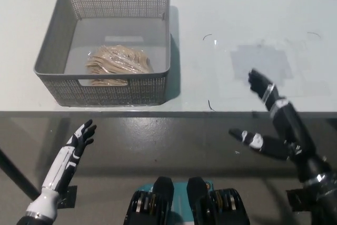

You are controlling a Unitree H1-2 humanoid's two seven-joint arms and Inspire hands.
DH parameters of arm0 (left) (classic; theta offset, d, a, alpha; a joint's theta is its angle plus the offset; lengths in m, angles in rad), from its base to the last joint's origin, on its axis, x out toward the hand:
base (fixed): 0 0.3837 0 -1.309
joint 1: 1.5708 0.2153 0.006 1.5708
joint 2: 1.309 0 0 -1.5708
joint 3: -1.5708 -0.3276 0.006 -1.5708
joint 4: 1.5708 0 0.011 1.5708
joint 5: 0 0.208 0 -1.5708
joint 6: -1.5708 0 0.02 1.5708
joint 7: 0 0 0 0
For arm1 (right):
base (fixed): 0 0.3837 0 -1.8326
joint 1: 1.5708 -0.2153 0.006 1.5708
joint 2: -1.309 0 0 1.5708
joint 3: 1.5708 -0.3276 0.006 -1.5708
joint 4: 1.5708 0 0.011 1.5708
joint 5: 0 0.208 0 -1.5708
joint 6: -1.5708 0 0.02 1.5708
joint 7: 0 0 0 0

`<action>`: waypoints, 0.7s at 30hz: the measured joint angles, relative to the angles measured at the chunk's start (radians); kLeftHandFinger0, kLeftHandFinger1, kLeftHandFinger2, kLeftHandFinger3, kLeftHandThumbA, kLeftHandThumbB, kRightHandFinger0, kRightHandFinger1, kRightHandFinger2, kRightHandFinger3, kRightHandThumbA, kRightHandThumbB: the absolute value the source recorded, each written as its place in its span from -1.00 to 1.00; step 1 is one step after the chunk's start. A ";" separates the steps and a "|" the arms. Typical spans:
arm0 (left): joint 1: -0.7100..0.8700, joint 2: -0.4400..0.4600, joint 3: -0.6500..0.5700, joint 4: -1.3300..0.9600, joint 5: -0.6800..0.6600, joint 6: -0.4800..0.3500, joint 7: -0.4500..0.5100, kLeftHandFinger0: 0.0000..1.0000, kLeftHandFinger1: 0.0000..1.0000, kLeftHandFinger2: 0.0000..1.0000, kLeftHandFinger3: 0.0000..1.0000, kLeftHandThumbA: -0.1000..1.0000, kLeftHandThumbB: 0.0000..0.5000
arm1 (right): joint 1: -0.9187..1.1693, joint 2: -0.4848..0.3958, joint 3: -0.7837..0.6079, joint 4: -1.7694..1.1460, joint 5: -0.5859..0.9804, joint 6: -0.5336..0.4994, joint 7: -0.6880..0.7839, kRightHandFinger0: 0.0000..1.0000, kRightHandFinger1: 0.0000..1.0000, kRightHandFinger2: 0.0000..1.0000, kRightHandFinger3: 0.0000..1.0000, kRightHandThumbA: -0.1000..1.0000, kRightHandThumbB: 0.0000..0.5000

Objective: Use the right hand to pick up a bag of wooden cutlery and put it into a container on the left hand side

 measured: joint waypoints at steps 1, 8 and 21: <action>-0.001 0.000 0.000 0.000 -0.002 0.000 0.000 1.00 1.00 1.00 1.00 1.00 0.30 | 0.007 0.004 0.000 0.013 0.005 -0.008 0.000 1.00 1.00 1.00 1.00 1.00 -0.01; -0.003 0.001 0.000 -0.001 -0.030 0.003 -0.004 1.00 1.00 1.00 1.00 1.00 0.16 | 0.109 0.043 0.000 0.107 0.092 -0.043 0.010 1.00 1.00 1.00 1.00 1.00 -0.12; -0.007 0.001 -0.001 -0.002 -0.033 0.019 -0.011 1.00 1.00 1.00 1.00 1.00 0.05 | 0.127 0.056 -0.002 0.091 0.139 -0.037 0.000 1.00 1.00 1.00 1.00 1.00 -0.42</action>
